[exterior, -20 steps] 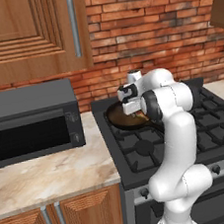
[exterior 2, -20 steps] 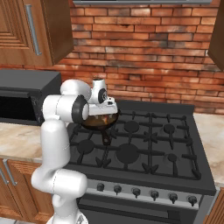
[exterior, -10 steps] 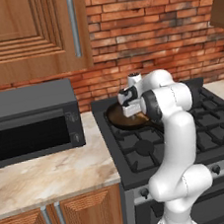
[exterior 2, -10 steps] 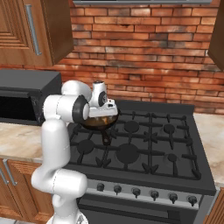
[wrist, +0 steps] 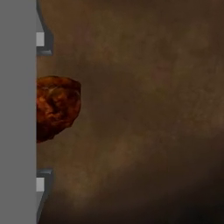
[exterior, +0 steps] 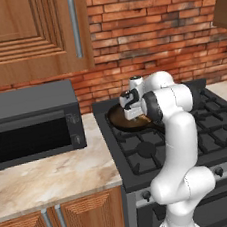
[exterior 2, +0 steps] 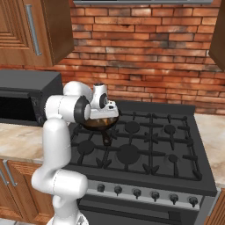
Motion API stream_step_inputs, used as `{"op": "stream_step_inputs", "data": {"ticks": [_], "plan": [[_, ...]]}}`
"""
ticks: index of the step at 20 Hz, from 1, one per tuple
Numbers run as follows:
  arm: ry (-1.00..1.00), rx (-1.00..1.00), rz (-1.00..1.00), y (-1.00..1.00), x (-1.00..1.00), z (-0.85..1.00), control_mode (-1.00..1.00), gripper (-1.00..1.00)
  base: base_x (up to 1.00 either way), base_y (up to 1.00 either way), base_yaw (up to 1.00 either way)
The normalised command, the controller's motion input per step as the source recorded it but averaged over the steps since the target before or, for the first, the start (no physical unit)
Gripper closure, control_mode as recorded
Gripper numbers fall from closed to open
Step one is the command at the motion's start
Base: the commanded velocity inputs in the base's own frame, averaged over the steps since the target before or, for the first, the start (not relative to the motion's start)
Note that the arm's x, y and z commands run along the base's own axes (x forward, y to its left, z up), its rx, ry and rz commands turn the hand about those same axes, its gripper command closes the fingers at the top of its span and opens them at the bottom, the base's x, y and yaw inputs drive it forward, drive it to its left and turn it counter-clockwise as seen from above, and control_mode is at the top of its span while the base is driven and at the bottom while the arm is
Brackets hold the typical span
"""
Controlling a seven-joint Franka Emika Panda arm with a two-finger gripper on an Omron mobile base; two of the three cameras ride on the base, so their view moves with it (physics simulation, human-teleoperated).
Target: Take the chicken drumsticks from the pan and place one on each plate on the dining counter.
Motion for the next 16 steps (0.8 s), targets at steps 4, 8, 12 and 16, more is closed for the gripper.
{"op": "stream_step_inputs", "data": {"ticks": [4,8,12,16], "plan": [[0.00,0.00,0.00,0.00,0.02,-0.08,-1.00,1.00,0.00,0.00,0.00],[0.00,0.00,0.00,0.00,-0.01,-0.05,-1.00,1.00,0.00,0.00,0.00],[0.00,0.00,0.00,0.00,-0.04,0.00,-1.00,1.00,0.00,0.00,0.00],[0.00,0.00,0.00,-0.03,-0.01,0.00,-1.00,1.00,0.00,0.00,0.00]]}}
